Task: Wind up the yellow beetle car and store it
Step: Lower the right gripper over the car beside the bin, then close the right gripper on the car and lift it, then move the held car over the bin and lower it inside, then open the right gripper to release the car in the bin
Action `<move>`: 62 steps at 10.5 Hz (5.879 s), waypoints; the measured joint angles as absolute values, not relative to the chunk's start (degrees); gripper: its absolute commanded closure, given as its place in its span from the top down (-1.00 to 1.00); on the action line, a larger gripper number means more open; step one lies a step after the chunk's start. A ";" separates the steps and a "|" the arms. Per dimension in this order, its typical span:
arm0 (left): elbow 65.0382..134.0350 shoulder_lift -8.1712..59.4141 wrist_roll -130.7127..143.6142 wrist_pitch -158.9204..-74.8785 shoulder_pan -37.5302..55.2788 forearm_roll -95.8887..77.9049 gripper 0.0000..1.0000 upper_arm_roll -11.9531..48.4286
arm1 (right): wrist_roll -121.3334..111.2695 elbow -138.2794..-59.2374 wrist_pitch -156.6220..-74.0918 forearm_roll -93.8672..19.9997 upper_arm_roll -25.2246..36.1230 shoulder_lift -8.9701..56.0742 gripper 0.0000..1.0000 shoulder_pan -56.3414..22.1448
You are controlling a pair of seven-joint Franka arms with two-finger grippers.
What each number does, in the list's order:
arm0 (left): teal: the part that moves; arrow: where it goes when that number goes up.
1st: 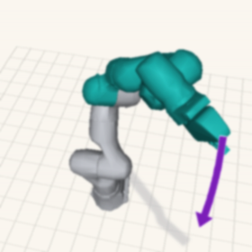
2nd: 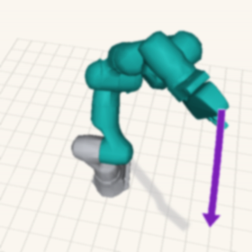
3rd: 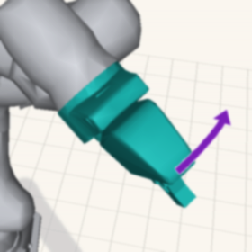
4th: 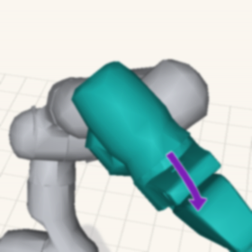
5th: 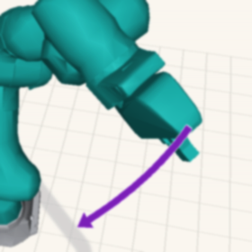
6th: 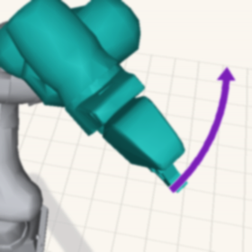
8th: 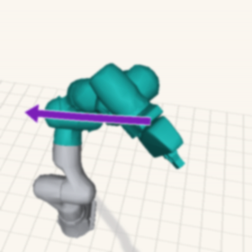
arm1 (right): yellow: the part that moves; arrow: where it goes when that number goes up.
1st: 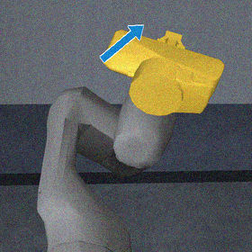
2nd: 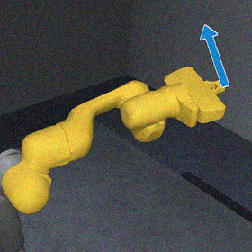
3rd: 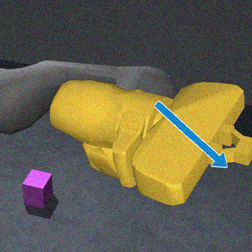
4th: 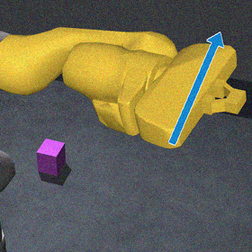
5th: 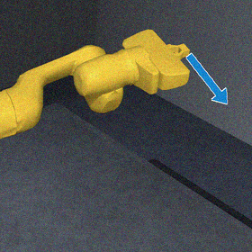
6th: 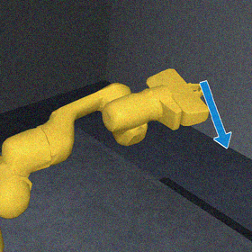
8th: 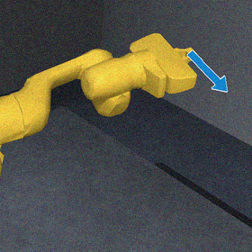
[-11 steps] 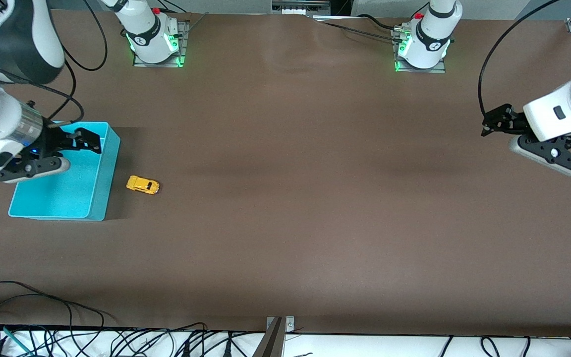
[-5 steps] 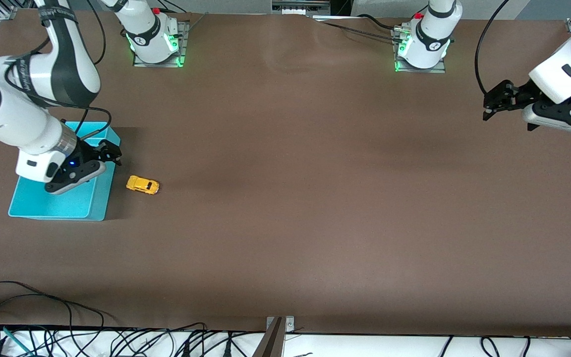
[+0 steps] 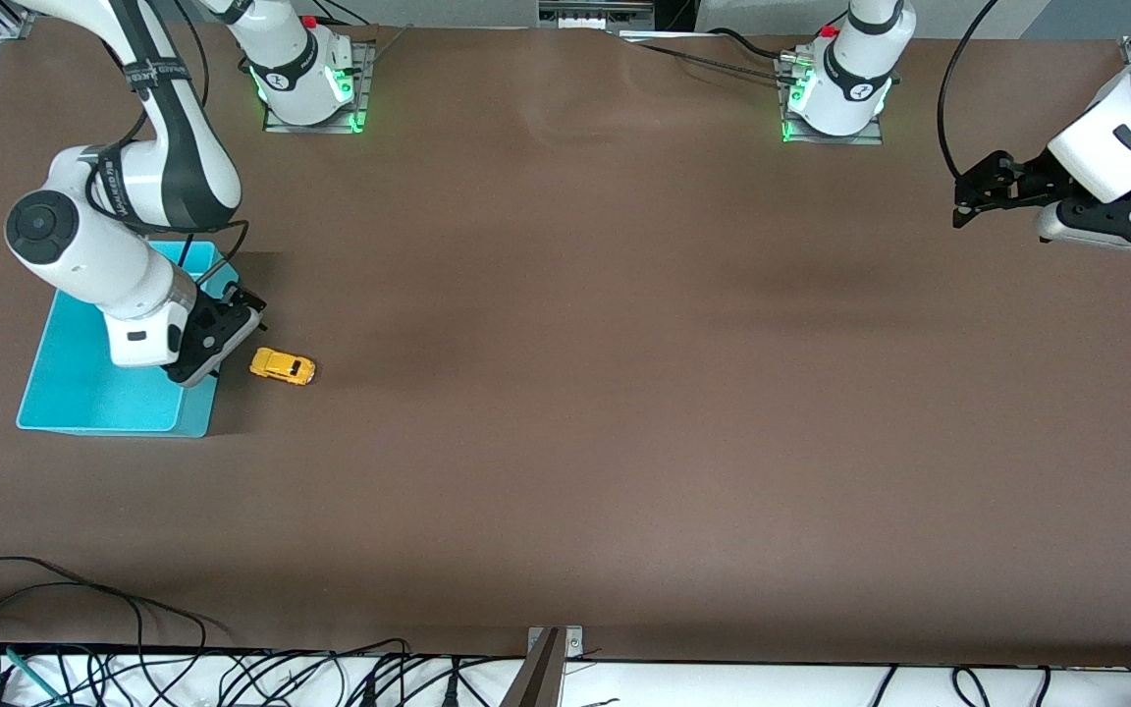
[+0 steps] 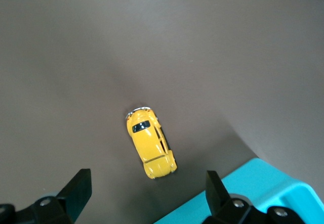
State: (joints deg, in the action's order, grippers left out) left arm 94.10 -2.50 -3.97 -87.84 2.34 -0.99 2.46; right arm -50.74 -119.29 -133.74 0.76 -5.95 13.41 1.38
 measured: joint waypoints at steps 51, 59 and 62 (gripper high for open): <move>93.78 -0.81 -3.85 -88.66 0.61 -0.30 1.00 1.64 | -139.76 -125.62 -137.97 0.75 -8.23 19.98 -0.47 32.67; 93.78 -0.81 -3.85 -88.66 0.11 -0.58 1.00 1.63 | -138.99 -124.19 -134.02 -7.83 -8.38 20.22 1.00 33.39; 93.78 -0.81 -3.85 -88.66 0.02 -0.60 1.00 1.64 | -132.79 -121.46 -129.17 -7.97 -9.04 17.33 1.00 33.33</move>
